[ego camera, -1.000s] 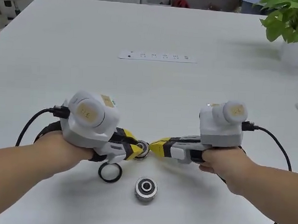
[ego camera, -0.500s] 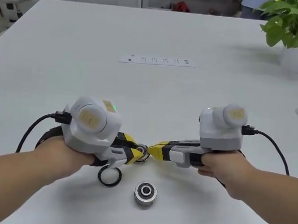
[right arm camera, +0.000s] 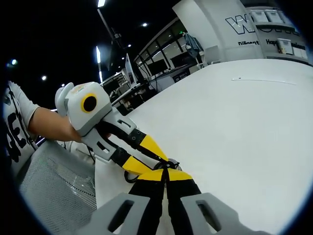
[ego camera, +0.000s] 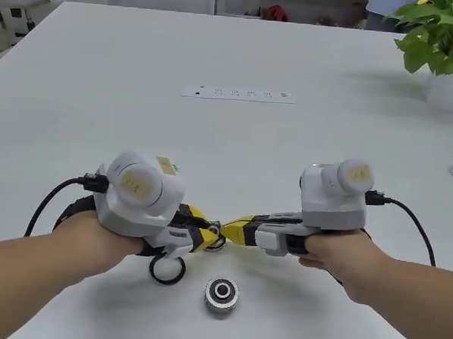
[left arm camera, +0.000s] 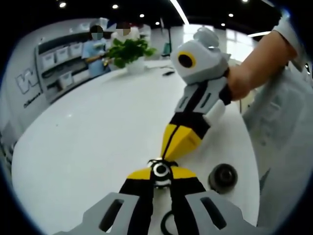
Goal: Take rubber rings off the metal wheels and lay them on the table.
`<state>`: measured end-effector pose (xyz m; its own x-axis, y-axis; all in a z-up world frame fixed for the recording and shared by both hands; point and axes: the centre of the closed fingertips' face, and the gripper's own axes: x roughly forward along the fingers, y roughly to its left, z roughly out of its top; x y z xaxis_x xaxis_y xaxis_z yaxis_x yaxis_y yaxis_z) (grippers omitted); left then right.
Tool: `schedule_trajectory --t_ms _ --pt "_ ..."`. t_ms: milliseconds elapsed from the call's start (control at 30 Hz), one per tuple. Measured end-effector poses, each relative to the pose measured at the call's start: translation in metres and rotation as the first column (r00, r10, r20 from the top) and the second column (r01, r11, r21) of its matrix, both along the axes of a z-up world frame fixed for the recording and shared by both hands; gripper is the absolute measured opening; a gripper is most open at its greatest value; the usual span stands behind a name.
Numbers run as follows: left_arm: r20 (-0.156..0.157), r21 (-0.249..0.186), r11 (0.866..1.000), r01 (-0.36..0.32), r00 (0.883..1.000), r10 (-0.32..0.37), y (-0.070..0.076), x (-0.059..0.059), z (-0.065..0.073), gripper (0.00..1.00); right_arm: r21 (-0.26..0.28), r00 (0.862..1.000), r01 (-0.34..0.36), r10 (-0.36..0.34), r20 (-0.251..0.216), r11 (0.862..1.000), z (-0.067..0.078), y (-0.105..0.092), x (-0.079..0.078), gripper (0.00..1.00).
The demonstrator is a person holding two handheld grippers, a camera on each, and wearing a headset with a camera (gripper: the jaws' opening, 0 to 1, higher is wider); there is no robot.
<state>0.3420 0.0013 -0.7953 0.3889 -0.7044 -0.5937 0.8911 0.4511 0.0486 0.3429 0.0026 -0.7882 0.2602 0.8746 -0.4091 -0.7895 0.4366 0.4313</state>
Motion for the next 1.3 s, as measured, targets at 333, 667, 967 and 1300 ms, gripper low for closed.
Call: schedule_trajectory --t_ms 333,667,967,1300 --pt "-0.001 -0.01 1.0 -0.009 1.0 0.009 0.0 0.0 0.0 0.12 0.021 1.0 -0.013 0.013 -0.006 1.0 0.003 0.004 -0.003 0.0" --pt "0.025 -0.009 1.0 0.011 1.0 -0.011 0.0 -0.001 0.001 0.14 0.032 1.0 0.012 -0.012 -0.009 0.999 0.005 0.001 0.002 0.0" --pt "0.024 0.009 0.999 0.041 0.999 -0.042 0.008 -0.006 0.005 0.19 0.046 1.0 0.015 -0.014 -0.011 0.999 0.01 0.001 0.002 0.0" --pt "0.027 -0.035 0.998 0.055 0.998 -0.054 0.02 -0.013 0.019 0.3 0.074 1.0 0.016 -0.014 -0.021 0.997 0.017 0.001 0.001 0.0"
